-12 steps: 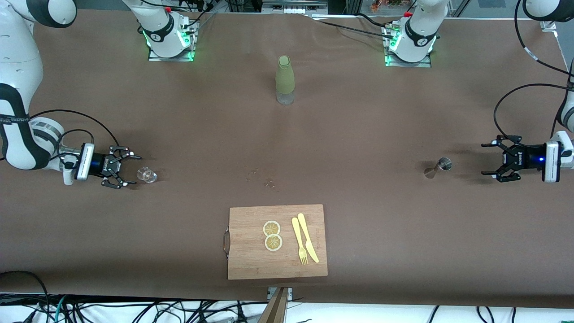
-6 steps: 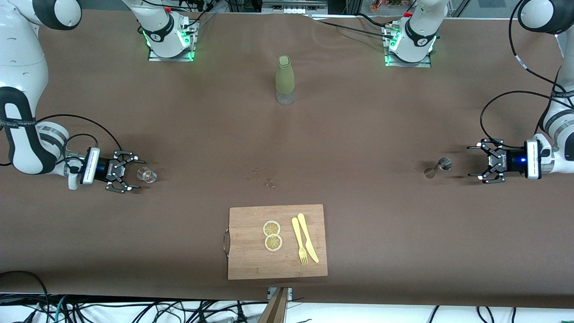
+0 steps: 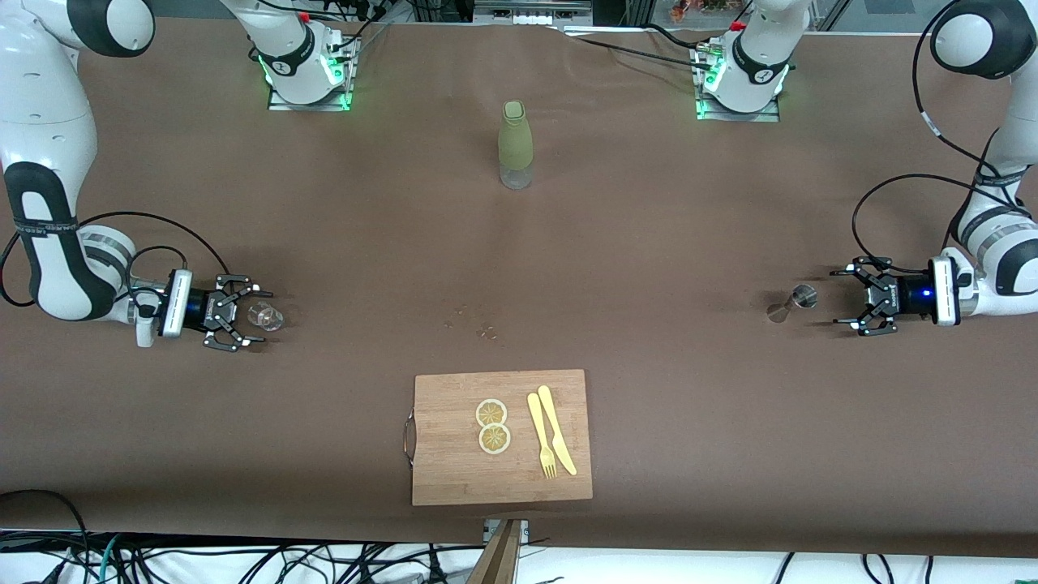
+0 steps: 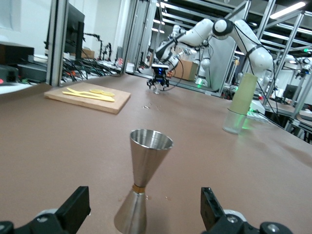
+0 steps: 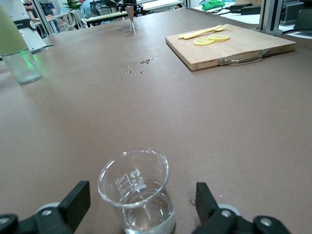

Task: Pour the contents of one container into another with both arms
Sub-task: 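Close the right gripper on the glass beaker while the left gripper reaches the jigger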

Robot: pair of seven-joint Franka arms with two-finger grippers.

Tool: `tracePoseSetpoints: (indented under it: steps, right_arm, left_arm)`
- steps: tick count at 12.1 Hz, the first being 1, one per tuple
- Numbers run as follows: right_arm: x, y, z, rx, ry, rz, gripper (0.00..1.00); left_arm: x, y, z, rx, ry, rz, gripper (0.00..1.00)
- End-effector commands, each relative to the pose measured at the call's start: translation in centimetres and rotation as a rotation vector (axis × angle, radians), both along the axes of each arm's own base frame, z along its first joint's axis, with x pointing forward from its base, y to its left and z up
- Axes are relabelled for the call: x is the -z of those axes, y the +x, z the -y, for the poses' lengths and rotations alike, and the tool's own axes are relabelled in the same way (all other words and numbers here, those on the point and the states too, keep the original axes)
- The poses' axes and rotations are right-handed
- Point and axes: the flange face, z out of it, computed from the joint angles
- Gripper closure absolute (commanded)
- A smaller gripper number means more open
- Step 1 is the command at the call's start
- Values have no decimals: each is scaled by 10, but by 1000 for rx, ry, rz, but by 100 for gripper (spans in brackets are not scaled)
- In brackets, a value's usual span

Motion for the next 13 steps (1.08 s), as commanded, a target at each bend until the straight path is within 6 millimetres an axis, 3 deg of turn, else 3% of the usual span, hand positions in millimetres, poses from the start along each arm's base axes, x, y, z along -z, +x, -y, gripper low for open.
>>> tracePoseSetpoints:
  steps: [1, 3, 7, 10, 13]
  right_arm:
    - [5, 5, 0, 6, 10, 25, 15]
    - [5, 8, 1, 0, 7, 41, 26]
    - [6, 10, -1, -3, -6, 54, 53]
    - [4, 13, 0, 0, -13, 62, 58]
    - [-2, 16, 1, 1, -18, 74, 69]
  left_arm:
    - [16, 10, 12, -24, -23, 59, 0]
    - [30, 9, 21, -35, -25, 65, 0]
    - [40, 8, 39, -34, -38, 73, 0]
    - [47, 6, 59, -33, -59, 71, 0]
    - [52, 2, 75, -29, -74, 56, 0]
